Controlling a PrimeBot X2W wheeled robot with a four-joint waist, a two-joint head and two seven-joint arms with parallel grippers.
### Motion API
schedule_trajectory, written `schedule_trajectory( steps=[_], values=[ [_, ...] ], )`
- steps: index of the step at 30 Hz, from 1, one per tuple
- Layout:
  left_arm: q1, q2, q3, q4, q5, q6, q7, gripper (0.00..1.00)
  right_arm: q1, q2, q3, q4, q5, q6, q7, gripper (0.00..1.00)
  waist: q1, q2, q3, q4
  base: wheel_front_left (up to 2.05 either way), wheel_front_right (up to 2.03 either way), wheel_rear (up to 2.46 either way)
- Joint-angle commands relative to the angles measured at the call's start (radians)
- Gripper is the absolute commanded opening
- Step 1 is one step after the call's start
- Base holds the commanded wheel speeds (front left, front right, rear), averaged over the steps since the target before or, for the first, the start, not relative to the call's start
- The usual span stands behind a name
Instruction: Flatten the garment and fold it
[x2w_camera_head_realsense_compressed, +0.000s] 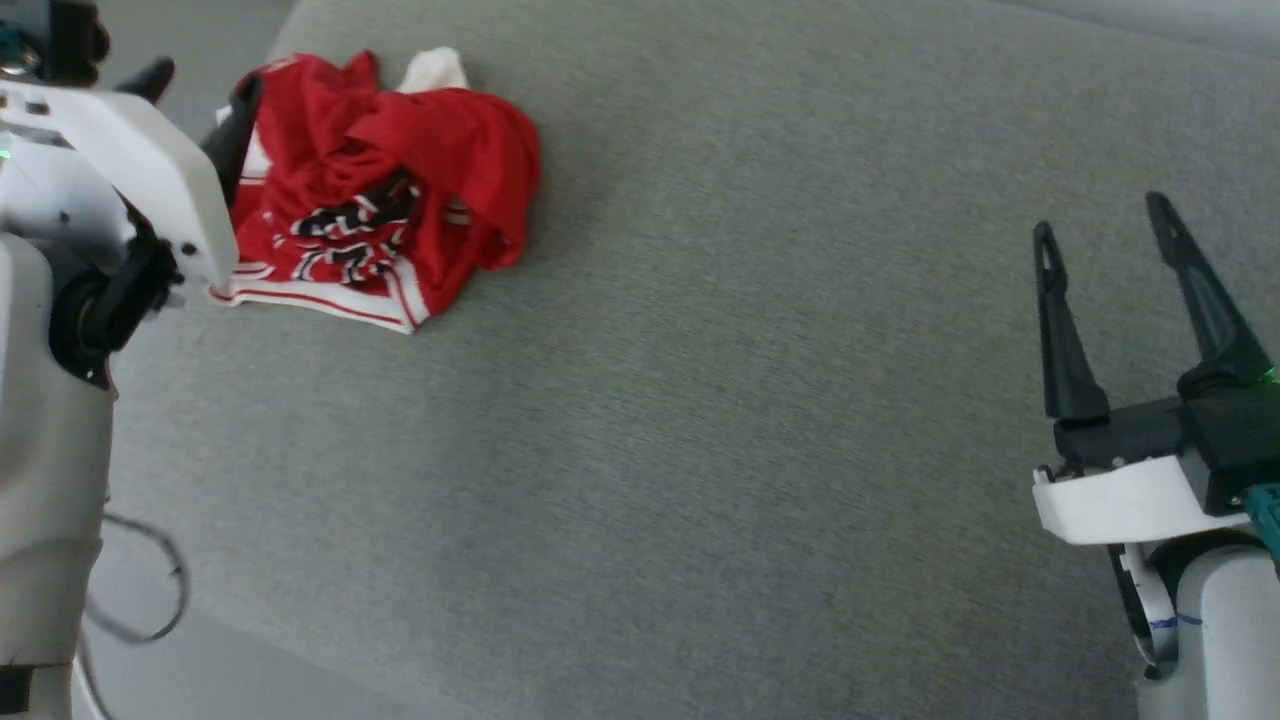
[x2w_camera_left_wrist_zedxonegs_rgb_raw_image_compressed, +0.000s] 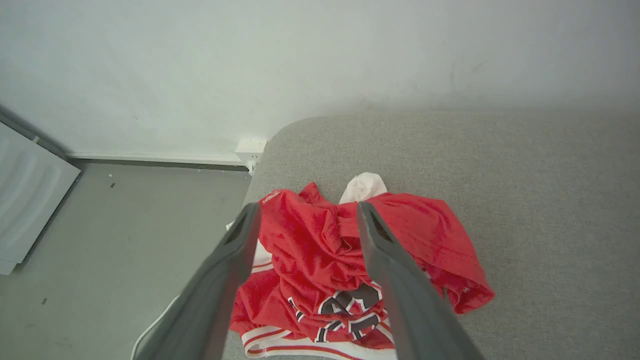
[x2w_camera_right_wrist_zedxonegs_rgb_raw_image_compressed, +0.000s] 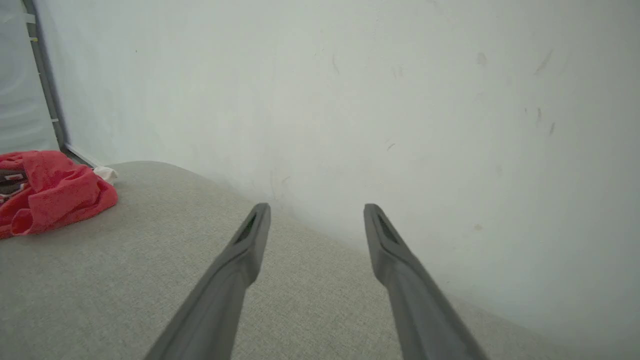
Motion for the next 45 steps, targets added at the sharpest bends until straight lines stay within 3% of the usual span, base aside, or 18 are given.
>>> schedule_trajectory(
  steps=[1,9,16,17,18,23,30,37,45],
  values=[
    [-0.011,0.014,-0.027,0.020,-0.033,-0.007,0.020,1.00,-0.021,-0.010,0.001,-0.018,-0.005,-0.002,0.006,1.00,-0.0003,0.0000,0.087,-0.086,0.00,0.00,0.00],
    [0.002,0.076,-0.109,0.115,-0.148,-0.007,0.098,1.00,-0.040,-0.025,-0.010,-0.107,-0.017,-0.002,0.059,1.00,-0.0003,0.0000,0.168,-0.150,0.00,0.00,0.00],
    [-0.012,0.065,-0.145,0.215,-0.175,-0.007,0.088,1.00,-0.039,-0.054,-0.015,-0.163,-0.014,-0.002,0.095,1.00,-0.0003,0.0000,0.215,-0.158,0.00,0.00,0.00],
    [-0.017,0.060,-0.152,0.227,-0.173,-0.007,0.080,0.41,-0.041,-0.056,-0.013,-0.167,-0.013,-0.002,0.099,1.00,-0.0003,0.0000,0.218,-0.157,0.00,0.00,0.00],
    [-0.021,0.056,-0.158,0.237,-0.173,-0.007,0.069,0.00,-0.043,-0.059,-0.010,-0.169,-0.012,-0.002,0.102,1.00,-0.0003,0.0000,0.220,-0.155,0.00,0.00,0.00],
    [-0.042,0.054,-0.178,0.279,-0.193,-0.007,0.029,0.00,-0.052,-0.062,-0.002,-0.163,-0.005,-0.002,0.102,1.00,-0.0003,0.0000,0.202,-0.141,0.00,0.00,0.00],
    [-0.069,0.113,-0.183,0.277,-0.224,-0.007,0.005,0.00,-0.044,-0.029,-0.004,-0.098,0.018,-0.002,0.050,1.00,-0.0003,0.0000,0.104,-0.142,0.00,0.00,0.00],
    [-0.126,0.176,-0.163,0.198,-0.237,-0.005,-0.010,0.00,-0.015,0.008,-0.025,-0.008,0.052,-0.002,-0.029,1.00,-0.0003,0.0000,-0.038,-0.167,0.00,0.00,0.00],
    [-0.222,0.180,-0.149,0.060,-0.255,0.009,0.042,0.00,0.038,0.016,-0.059,0.067,0.134,-0.002,-0.083,1.00,-0.0003,0.0000,-0.169,-0.213,0.00,0.00,0.00]
  ],
)
